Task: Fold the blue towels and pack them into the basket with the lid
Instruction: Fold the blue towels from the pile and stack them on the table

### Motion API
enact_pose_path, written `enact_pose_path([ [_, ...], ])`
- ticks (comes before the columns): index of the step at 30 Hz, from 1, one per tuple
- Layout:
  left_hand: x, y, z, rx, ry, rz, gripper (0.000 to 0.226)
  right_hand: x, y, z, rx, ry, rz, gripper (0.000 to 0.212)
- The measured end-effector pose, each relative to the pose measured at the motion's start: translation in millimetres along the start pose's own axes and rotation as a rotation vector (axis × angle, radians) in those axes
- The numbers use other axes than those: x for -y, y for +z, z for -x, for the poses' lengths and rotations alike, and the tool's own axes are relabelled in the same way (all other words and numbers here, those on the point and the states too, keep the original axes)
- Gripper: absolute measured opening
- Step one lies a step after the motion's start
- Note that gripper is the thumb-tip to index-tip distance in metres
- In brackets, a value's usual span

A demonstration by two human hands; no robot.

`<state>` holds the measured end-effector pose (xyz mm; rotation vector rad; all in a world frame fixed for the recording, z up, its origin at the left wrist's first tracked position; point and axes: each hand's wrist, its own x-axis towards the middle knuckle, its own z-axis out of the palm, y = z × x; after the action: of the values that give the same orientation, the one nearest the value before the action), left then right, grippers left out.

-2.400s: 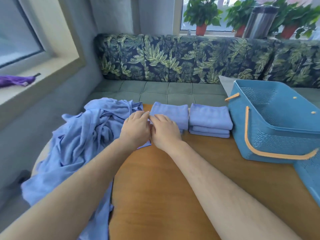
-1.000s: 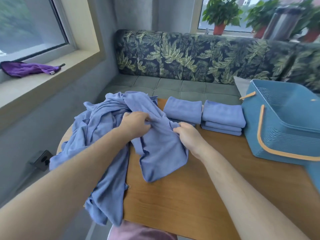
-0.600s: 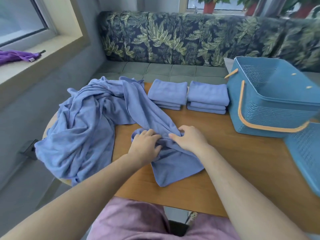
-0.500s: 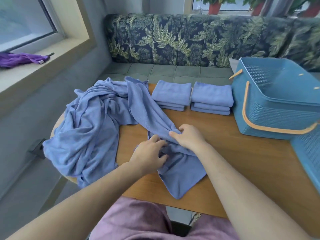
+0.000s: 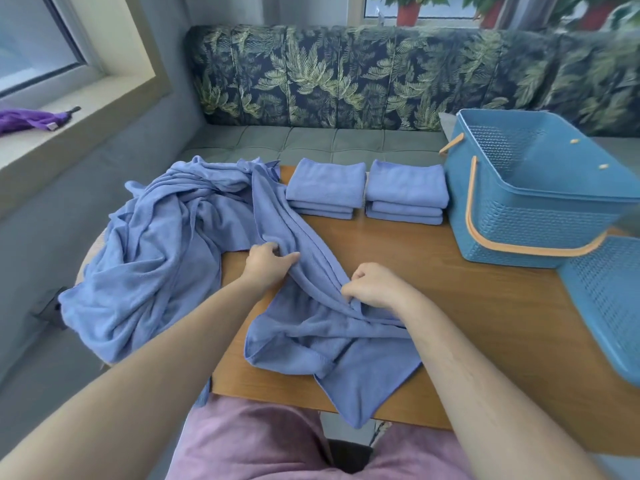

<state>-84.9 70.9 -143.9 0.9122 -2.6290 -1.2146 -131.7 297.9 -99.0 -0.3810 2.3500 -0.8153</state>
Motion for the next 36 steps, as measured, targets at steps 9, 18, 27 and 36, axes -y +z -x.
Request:
enact_pose_path([
  [9, -14.2, -6.8, 24.5, 0.022, -0.095, 0.649, 0.012, -2.1, -5.0, -23.8, -0.066, 0.077, -0.607, 0.040],
  [18, -23.4, -56.1, 18.4, 0.142, -0.123, 1.140, 0.035, 13.9, -50.3, -8.8, 0.095, -0.103, -1.124, 0.040],
  [27, -45.6, -51.8, 26.9, 0.159, -0.096, 1.098, 0.019, 4.5, -68.5, 5.4, -0.177, -0.170, -0.933, 0.034],
  [36, -41.6, -73.0, 18.3, 0.035, -0.282, 1.021, 0.012, 11.6, -95.1, 23.0, -0.126, -0.214, -1.202, 0.025],
])
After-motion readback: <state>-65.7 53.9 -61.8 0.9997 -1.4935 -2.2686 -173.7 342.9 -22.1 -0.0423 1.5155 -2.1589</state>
